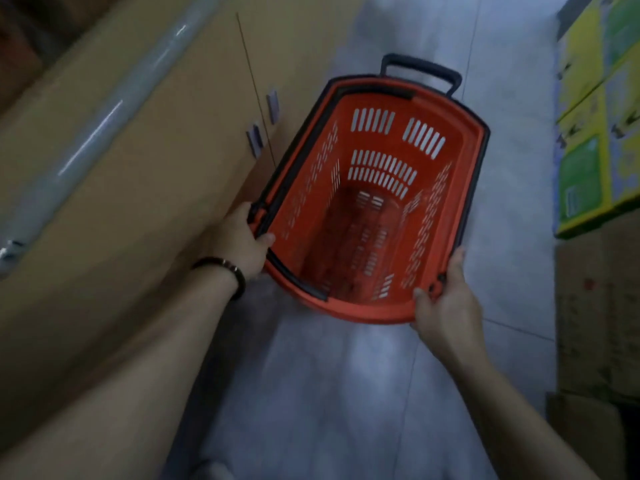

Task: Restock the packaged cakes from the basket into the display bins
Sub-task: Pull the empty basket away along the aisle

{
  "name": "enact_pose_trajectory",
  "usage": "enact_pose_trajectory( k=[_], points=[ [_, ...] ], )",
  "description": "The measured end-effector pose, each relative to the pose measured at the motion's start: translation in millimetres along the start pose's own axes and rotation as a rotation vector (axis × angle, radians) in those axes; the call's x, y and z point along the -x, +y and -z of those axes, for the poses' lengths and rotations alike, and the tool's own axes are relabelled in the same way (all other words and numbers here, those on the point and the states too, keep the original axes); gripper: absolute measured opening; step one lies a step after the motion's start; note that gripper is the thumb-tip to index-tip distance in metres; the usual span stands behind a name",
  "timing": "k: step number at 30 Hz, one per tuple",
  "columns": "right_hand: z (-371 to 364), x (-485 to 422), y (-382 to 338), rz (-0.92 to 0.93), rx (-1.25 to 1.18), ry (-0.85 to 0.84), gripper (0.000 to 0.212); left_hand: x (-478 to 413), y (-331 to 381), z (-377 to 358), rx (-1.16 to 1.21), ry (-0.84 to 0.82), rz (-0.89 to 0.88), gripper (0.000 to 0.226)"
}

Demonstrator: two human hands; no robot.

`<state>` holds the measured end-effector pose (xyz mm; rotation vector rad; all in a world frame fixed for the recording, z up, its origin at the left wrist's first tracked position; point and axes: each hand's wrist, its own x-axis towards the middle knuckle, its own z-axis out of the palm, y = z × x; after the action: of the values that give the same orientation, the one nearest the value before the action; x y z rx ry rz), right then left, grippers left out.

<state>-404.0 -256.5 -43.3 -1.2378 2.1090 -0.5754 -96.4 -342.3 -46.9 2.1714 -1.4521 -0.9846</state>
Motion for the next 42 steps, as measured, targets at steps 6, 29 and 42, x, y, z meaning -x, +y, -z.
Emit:
enact_pose_trajectory(
  k=[6, 29, 42],
  points=[
    [24.9, -45.1, -36.7, -0.187, -0.023, -0.066, 0.098, -41.4, 49.6, 4.4, 0.114, -0.123, 0.177, 0.043],
    [102.2, -368.8, -104.6, -0.295, -0.037, -0.048, 0.102, -280.8, 265.2, -56.3, 0.396, -0.196, 0.41, 0.039],
    [167.2, -666.3, -192.9, -0.259, 0.002, -0.073, 0.097, -523.2, 442.9, -106.1, 0.434, -0.173, 0.369, 0.042]
  ],
)
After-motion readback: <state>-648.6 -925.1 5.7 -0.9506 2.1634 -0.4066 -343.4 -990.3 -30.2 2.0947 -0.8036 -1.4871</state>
